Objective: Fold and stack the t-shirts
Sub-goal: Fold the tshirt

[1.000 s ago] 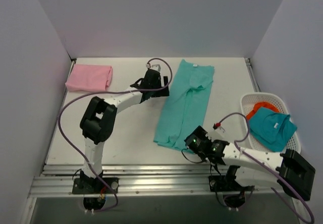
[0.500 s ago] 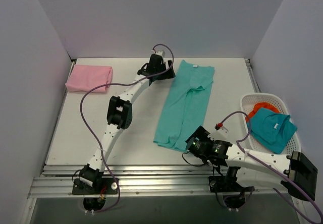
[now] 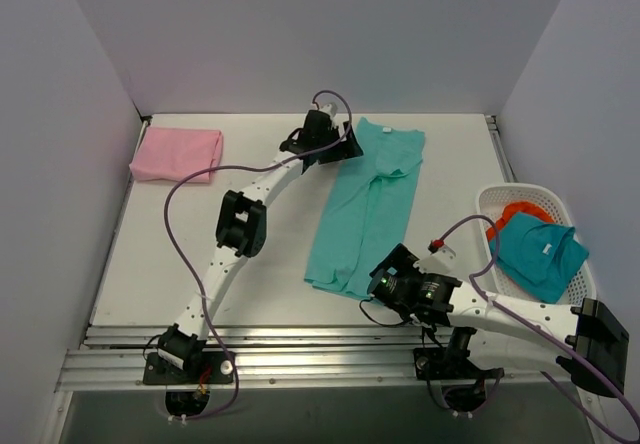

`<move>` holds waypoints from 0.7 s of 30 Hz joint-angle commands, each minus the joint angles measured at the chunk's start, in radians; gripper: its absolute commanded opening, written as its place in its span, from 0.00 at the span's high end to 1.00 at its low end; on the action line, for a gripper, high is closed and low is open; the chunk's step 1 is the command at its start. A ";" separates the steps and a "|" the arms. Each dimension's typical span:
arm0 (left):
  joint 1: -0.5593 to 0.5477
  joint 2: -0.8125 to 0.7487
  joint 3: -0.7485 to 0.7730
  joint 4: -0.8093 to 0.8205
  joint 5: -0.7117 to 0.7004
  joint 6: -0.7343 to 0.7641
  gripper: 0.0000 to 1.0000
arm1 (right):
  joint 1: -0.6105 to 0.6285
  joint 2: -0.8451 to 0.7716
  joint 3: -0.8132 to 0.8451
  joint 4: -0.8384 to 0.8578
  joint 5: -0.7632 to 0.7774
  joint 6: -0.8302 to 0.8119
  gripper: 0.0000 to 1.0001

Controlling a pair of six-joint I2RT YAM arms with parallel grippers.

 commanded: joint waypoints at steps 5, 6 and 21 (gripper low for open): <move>-0.028 0.068 0.014 -0.038 0.043 -0.040 0.08 | 0.007 -0.040 0.017 -0.085 0.071 0.030 0.13; -0.028 0.068 0.011 -0.038 0.040 -0.041 0.12 | 0.007 -0.045 0.014 -0.088 0.072 0.030 0.13; -0.014 -0.106 -0.219 -0.009 -0.107 -0.052 0.98 | 0.007 -0.075 0.020 -0.105 0.086 0.018 0.18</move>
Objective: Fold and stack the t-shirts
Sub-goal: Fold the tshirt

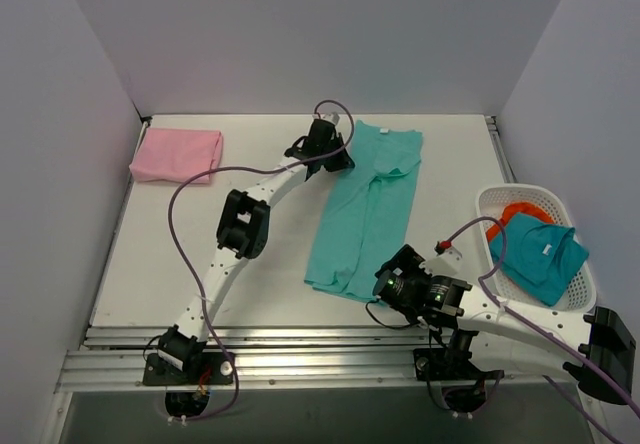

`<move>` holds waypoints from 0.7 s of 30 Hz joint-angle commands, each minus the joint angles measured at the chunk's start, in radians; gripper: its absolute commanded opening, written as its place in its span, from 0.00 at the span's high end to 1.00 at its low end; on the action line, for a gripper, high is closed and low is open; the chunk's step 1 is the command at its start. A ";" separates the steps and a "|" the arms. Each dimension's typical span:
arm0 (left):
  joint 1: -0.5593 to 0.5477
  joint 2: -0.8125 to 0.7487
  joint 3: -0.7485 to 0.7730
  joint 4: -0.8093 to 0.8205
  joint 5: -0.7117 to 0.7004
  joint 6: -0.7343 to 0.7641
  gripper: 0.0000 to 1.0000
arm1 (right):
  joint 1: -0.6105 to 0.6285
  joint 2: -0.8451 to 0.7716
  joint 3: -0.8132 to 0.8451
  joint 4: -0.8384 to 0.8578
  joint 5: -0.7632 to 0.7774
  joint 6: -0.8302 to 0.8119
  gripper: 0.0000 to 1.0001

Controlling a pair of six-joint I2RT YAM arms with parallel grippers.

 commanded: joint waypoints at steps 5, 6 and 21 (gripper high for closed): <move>0.073 -0.208 -0.288 -0.011 -0.110 0.055 0.98 | 0.009 0.022 0.030 -0.048 0.089 0.002 0.18; 0.094 -0.213 -0.288 -0.019 -0.110 0.062 0.98 | 0.009 0.025 0.031 -0.036 0.092 -0.005 0.18; 0.223 -0.254 -0.348 -0.028 -0.072 0.138 0.05 | 0.009 0.069 0.051 -0.003 0.108 -0.036 0.18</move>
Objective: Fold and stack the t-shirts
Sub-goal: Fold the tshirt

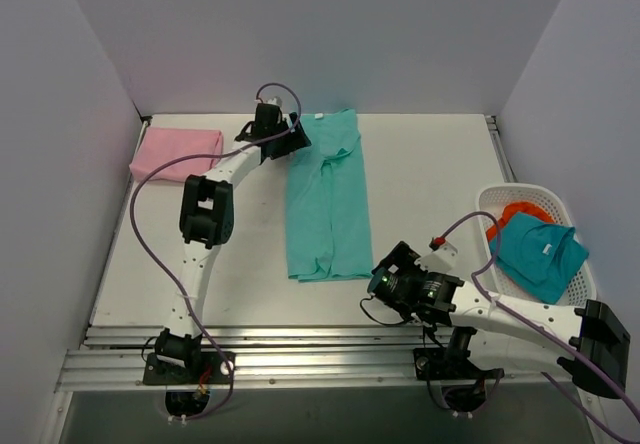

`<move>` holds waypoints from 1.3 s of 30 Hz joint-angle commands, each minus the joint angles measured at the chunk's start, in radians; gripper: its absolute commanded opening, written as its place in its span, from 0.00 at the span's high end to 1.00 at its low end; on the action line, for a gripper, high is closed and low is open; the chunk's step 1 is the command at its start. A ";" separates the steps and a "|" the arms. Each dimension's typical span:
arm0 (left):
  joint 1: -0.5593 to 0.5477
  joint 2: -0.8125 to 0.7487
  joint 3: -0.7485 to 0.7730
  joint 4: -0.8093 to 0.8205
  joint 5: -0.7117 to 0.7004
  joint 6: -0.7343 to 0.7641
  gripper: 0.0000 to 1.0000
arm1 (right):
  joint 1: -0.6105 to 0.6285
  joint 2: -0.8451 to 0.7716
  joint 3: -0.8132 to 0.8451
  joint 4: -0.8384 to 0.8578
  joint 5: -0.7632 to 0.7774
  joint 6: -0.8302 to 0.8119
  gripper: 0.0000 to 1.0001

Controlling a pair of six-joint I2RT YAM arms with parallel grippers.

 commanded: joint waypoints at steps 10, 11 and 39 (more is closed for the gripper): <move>0.035 -0.262 -0.086 -0.140 -0.043 0.110 0.06 | 0.009 0.061 0.041 0.040 0.073 -0.063 0.16; 0.032 -0.323 -0.165 -0.123 -0.078 0.105 0.06 | 0.007 0.069 0.044 0.064 0.076 -0.079 0.15; -0.511 -1.216 -1.645 0.263 -0.387 -0.495 0.06 | -0.040 0.199 -0.163 0.735 -0.115 -0.422 0.13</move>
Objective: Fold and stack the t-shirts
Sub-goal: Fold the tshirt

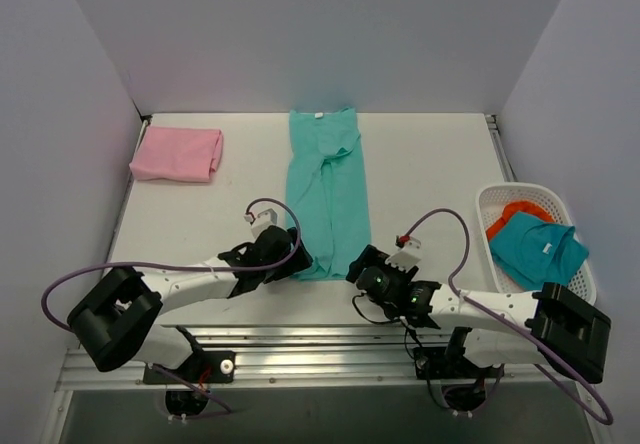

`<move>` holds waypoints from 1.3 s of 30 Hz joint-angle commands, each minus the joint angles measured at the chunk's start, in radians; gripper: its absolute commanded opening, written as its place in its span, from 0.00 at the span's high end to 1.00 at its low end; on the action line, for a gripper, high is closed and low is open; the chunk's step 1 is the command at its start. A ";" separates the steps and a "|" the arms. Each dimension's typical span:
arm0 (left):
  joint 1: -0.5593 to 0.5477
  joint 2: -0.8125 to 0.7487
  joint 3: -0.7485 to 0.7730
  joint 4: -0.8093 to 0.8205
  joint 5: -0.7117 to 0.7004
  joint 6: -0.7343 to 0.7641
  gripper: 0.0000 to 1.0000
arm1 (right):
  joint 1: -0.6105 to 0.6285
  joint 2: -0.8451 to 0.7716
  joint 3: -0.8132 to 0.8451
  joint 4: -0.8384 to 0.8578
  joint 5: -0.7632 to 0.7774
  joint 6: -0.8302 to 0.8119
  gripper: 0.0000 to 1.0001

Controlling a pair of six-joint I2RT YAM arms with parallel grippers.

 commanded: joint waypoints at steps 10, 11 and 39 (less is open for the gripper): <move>-0.059 -0.177 -0.180 -0.005 -0.071 -0.153 0.05 | -0.130 0.230 -0.003 0.273 -0.134 -0.087 0.31; -0.059 -0.177 -0.183 -0.011 -0.079 -0.156 0.05 | -0.133 0.256 0.008 0.285 -0.138 -0.090 0.32; -0.061 -0.048 -0.191 0.188 -0.007 -0.166 0.05 | -0.114 0.181 0.039 0.083 -0.108 -0.043 0.56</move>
